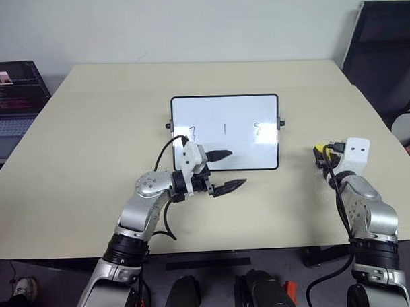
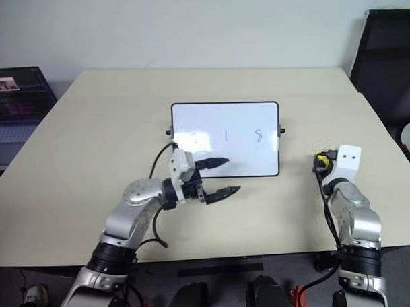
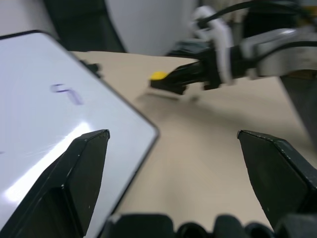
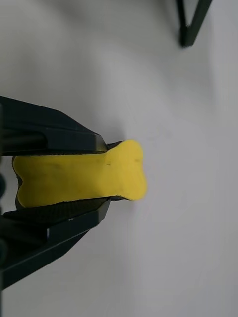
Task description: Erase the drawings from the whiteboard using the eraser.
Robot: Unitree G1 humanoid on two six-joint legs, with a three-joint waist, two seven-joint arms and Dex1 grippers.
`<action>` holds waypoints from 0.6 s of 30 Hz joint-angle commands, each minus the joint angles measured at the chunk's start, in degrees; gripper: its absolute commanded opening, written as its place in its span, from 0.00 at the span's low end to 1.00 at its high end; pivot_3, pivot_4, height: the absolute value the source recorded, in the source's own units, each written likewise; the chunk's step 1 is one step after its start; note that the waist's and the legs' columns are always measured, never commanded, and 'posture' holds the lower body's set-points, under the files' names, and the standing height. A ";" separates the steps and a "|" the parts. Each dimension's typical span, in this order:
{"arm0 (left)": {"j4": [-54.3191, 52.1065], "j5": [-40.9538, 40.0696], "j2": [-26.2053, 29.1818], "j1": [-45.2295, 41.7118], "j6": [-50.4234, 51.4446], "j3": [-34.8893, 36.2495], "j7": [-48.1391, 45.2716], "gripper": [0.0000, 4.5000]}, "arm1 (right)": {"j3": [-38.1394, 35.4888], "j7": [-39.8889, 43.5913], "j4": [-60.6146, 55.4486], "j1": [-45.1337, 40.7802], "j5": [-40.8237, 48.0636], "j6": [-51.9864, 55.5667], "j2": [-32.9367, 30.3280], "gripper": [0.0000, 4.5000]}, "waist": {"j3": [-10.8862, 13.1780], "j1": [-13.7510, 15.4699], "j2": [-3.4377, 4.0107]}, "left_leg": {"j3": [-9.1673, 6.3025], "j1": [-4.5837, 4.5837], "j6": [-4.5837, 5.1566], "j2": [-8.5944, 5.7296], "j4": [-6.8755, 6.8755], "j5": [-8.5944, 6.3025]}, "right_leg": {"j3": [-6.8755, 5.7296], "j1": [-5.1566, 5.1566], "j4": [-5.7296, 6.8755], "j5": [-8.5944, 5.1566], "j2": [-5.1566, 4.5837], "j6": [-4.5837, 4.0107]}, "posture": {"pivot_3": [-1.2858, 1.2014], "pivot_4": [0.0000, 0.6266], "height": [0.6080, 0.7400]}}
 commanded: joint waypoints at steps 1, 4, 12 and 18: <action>0.60 2.53 -3.64 -1.31 -1.96 2.67 8.92 1.00 | 2.49 0.96 -4.91 -2.40 -1.39 -5.53 -0.06 0.20 | 0.00 -0.01 0.00 | 0.01 0.00 0.00 0.00 0.00 0.00 | -0.01 0.00 0.00 0.00 0.00 0.01 | 0.52 0.24 1.00; 1.50 4.74 -6.84 -1.48 -1.84 2.89 14.72 1.00 | 5.36 1.97 -4.97 -3.59 -2.56 -9.32 0.85 0.20 | 0.00 -0.02 0.00 | 0.05 -0.01 0.00 -0.01 0.00 0.00 | -0.01 0.00 -0.01 0.02 -0.01 0.04 | 0.52 0.24 1.00; 3.17 6.57 -9.64 -3.23 -2.50 1.78 17.20 1.00 | 10.96 3.23 1.40 -11.74 -4.42 -15.86 5.35 0.20 | 0.00 -0.27 0.00 | 0.04 0.00 0.00 -0.01 0.01 0.00 | -0.05 0.00 0.01 0.04 0.01 0.06 | 0.52 0.24 1.00; 3.66 6.85 -8.60 -3.19 -2.77 2.24 16.30 1.00 | 13.14 3.75 8.65 -18.68 -4.87 -20.26 10.37 0.20 | 0.00 -0.38 0.00 | 0.03 -0.02 0.00 0.00 -0.01 0.00 | -0.05 -0.01 -0.01 0.04 0.01 0.06 | 0.52 0.24 1.00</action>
